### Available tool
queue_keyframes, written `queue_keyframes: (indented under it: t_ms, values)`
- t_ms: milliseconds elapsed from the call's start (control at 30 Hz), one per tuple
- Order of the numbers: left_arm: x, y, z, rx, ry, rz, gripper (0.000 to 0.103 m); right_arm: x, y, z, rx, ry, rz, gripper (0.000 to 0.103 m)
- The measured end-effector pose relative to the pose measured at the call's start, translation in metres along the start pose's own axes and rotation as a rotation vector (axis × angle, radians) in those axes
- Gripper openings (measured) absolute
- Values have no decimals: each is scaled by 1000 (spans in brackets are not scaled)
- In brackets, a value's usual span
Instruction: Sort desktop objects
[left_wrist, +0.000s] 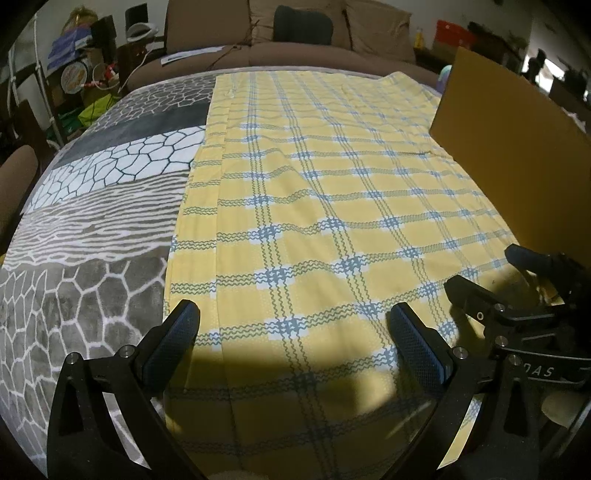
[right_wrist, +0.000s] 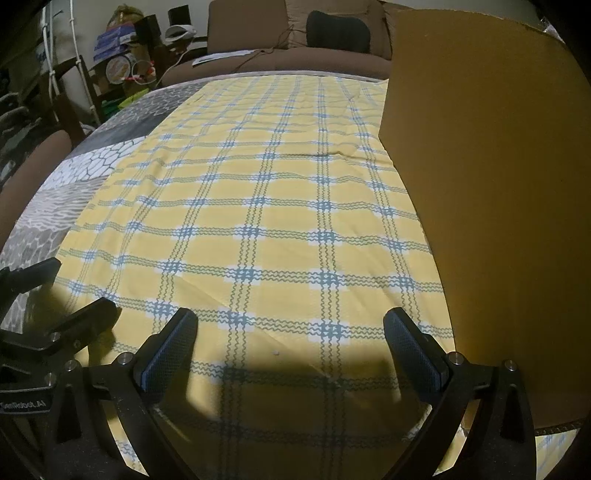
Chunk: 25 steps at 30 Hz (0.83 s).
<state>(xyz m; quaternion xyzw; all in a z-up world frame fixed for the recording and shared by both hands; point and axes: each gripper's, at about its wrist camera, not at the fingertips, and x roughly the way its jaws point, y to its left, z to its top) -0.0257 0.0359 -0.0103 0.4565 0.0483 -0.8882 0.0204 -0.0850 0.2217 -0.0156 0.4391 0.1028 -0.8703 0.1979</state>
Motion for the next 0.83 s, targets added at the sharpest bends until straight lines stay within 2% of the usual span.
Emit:
queue_keyframes:
  t_ms: [133,833]
  values:
    - [1,-3,-1,24,7,15,103,0,1,0,0,0,0,103]
    - [1,-3,-2,25,6,16,103,0,1,0,-2,1,-4,103]
